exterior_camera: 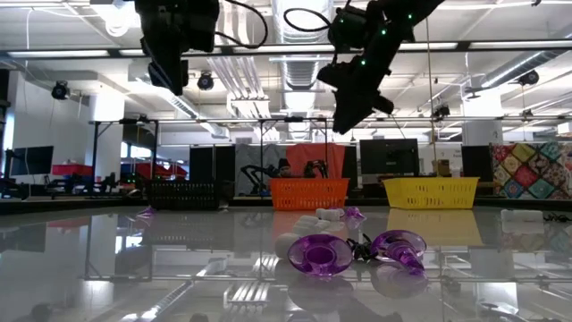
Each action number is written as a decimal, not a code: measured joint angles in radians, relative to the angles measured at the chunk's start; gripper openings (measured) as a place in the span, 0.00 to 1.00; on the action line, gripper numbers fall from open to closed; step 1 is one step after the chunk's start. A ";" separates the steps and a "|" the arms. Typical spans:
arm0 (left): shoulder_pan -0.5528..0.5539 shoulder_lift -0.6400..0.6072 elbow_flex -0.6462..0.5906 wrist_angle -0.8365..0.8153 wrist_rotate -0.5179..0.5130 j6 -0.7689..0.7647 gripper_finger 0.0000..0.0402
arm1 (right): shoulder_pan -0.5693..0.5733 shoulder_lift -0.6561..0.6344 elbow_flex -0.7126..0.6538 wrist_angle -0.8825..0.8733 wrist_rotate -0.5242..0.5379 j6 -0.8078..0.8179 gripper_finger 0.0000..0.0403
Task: Sort Halloween decoration
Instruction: Put the spider toy in the black bin
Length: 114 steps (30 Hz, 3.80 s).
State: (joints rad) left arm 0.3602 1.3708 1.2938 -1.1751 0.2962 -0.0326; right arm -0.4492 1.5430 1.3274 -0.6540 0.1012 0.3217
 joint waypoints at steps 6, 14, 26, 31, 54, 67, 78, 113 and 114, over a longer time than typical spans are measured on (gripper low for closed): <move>-0.090 0.000 -0.006 0.085 0.001 0.008 0.20 | 0.026 -0.003 0.059 -0.157 0.000 0.008 0.21; -0.226 0.000 -0.013 0.164 0.000 -0.020 0.19 | 0.079 -0.004 0.091 -0.213 0.004 0.132 0.21; -0.377 -0.001 -0.126 0.223 -0.001 -0.173 0.18 | 0.243 -0.005 0.126 -0.351 0.003 0.330 0.21; -0.487 -0.001 -0.219 0.227 -0.001 -0.236 0.18 | 0.349 -0.005 0.126 -0.403 0.003 0.449 0.21; -0.944 0.002 -0.512 0.680 -0.027 -0.742 0.18 | 0.596 -0.005 0.126 -0.400 0.082 0.729 0.21; -1.008 0.005 -0.578 0.773 -0.078 -0.845 0.18 | 0.596 -0.005 0.126 -0.384 0.084 0.741 0.21; -1.017 0.163 -0.587 0.890 -0.078 -0.845 0.18 | 0.611 -0.004 0.126 -0.380 0.084 0.742 0.21; -1.020 0.289 -0.353 0.612 -0.160 -0.699 0.00 | 0.649 -0.004 0.125 -0.381 0.110 0.717 0.21; -1.019 0.289 -0.332 0.585 -0.173 -0.686 0.00 | 0.650 -0.004 0.125 -0.381 0.112 0.715 0.21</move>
State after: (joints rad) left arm -0.6590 1.6600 0.9615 -0.5899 0.1234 -0.7182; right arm 0.2008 1.5391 1.4525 -1.0355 0.2128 1.0365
